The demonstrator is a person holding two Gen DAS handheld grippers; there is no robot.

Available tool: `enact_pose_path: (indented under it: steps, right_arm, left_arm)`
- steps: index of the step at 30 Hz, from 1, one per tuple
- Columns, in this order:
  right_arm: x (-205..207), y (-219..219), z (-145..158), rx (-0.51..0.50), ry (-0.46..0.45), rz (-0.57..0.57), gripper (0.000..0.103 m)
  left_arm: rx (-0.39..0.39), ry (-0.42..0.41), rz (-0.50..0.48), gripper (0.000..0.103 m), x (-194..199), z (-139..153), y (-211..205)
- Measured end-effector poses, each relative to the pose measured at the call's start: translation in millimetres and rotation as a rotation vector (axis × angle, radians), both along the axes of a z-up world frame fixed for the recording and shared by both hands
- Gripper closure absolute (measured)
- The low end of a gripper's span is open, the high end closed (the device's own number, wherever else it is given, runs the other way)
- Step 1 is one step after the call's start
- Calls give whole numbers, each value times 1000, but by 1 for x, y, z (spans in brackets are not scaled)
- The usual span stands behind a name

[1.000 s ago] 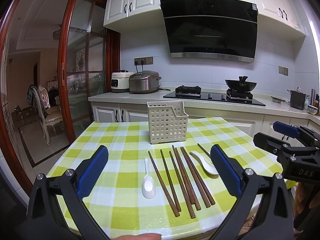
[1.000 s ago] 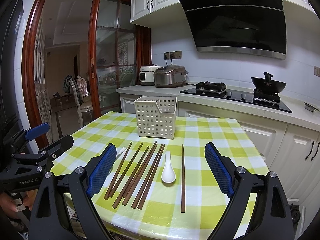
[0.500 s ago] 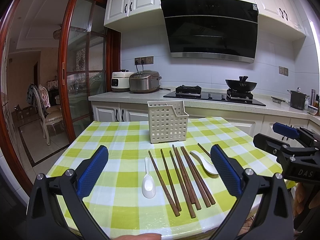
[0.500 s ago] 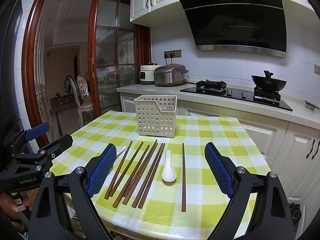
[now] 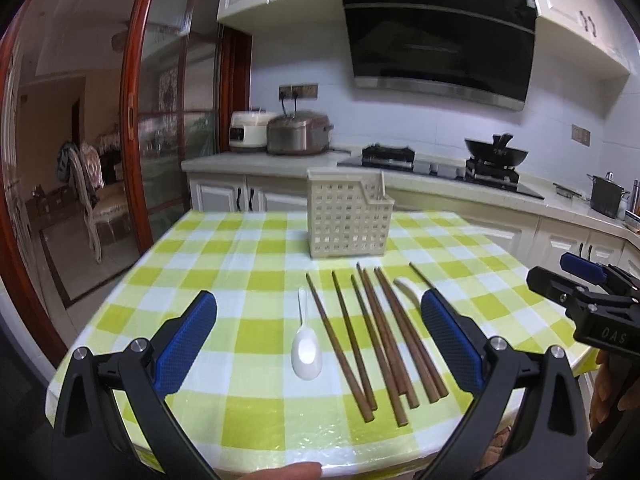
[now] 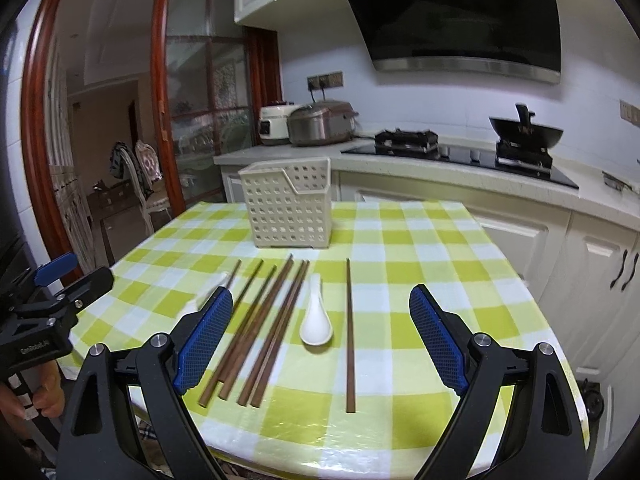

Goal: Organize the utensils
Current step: 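Lower the left tool over the white spoon and close on its handle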

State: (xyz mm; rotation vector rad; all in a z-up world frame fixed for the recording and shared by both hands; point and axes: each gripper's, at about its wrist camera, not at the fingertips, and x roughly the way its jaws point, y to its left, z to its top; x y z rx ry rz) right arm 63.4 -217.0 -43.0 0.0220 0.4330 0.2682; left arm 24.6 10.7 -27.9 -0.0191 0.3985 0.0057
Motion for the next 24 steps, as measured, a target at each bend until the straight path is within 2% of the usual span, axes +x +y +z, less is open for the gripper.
enact_pose_path:
  steps: [6, 16, 18, 21, 24]
  right_arm:
    - [32, -4, -13, -10, 75, -3, 18]
    - [115, 10, -41, -57, 269, 78, 19]
    - [129, 16, -46, -67, 299, 91, 23]
    - [152, 27, -54, -89, 347, 114, 28]
    - [167, 37, -62, -116, 393, 119, 38]
  left_arm:
    - [-1, 116, 11, 4, 28, -20, 9]
    - [0, 356, 14, 4, 98, -60, 26]
    - [-19, 391, 14, 4, 110, -64, 31]
    - [-38, 392, 34, 4, 124, -62, 36]
    - [-48, 454, 32, 4, 144, -65, 39]
